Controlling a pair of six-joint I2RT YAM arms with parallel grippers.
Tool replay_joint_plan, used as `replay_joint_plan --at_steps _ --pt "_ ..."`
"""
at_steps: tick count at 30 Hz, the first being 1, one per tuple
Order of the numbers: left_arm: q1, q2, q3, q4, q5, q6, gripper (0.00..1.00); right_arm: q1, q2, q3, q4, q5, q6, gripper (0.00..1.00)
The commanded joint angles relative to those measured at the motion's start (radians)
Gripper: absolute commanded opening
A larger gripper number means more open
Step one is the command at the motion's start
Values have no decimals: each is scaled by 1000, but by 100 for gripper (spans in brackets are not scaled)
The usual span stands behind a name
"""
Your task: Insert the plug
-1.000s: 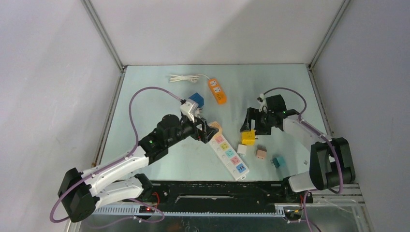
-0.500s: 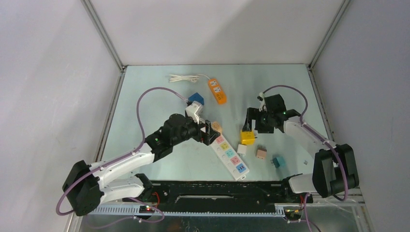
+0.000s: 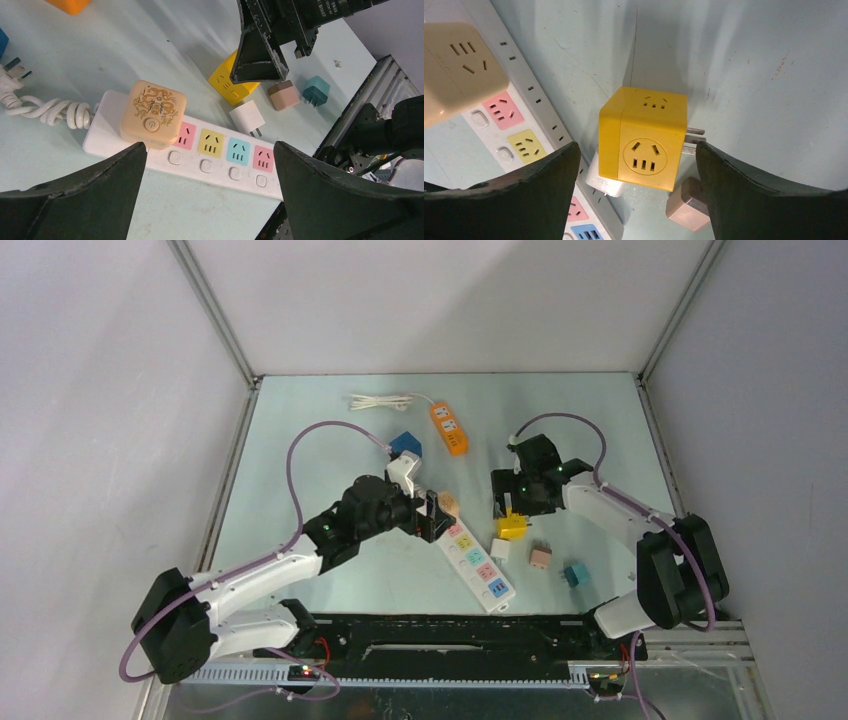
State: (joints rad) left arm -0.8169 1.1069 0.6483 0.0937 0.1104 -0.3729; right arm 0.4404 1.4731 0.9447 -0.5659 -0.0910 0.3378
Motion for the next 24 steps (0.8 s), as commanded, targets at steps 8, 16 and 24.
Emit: replay_joint_plan --at_steps 8,16,24 --pt "3 -34 44 1 -32 36 100 74 65 75 -21 136 -12 68" --pt "4 -54 52 -5 -37 46 100 83 113 105 -27 150 -12 65" --pt "3 -85 43 36 -62 18 100 71 0 111 -11 131 15 47"
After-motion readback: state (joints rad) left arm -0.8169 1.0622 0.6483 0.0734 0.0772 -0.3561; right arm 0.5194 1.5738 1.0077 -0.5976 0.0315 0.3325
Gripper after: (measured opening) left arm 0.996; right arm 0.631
